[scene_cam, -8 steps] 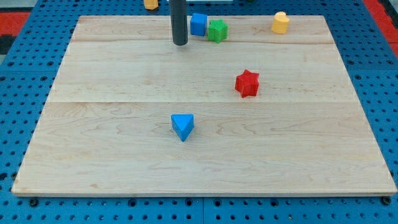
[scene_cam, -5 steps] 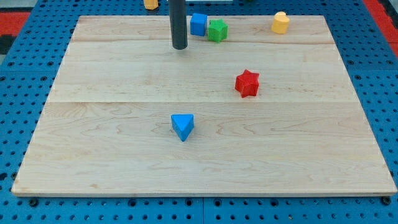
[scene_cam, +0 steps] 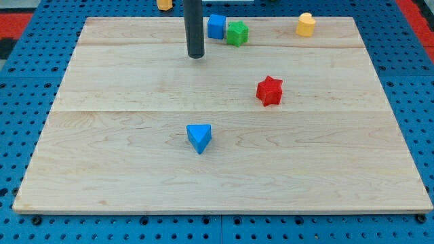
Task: Move the green star along with the blue cube towards the top left
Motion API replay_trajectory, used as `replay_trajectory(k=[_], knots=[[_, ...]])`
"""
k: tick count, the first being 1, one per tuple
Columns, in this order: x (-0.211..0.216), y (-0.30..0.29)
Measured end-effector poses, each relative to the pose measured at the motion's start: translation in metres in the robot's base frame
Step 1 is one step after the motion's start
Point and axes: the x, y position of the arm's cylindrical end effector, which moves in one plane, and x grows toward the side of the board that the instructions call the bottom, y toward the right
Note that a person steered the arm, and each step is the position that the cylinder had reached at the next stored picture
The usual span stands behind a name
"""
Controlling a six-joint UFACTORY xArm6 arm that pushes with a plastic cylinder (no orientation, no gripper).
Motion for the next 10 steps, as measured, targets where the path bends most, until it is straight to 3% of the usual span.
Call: replay_trajectory(k=[4, 5, 6, 8, 10], knots=[[0.013, 0.013], [0.003, 0.073], [-0.017, 0.098], [-0.03, 0.104], [-0.075, 0.101]])
